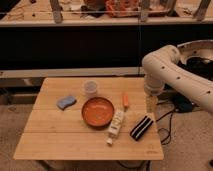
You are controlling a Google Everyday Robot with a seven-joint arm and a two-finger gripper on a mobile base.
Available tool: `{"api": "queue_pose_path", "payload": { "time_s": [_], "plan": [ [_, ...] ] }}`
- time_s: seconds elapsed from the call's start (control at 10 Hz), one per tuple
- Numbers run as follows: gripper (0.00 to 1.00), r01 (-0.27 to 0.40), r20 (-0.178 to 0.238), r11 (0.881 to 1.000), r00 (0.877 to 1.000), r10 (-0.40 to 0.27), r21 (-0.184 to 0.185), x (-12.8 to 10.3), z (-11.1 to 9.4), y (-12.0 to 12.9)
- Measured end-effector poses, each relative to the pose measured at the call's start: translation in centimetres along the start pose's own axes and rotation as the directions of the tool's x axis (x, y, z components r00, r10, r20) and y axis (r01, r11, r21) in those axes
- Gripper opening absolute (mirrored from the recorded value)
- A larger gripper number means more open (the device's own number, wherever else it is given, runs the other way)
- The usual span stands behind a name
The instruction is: Move the arm in a circular motion
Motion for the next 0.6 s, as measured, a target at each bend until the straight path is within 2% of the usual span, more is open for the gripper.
{"api": "queue_pose_path", "payload": {
  "time_s": [0.3, 0.6],
  "plan": [
    [0.80, 0.017, 0.013, 1.000, 1.000, -0.017, -0.005, -3.9, -0.5, 2.6],
    [0.80, 0.016, 0.025, 1.000, 1.000, -0.016, -0.008, -6.3, -0.9, 5.6]
  ]
}}
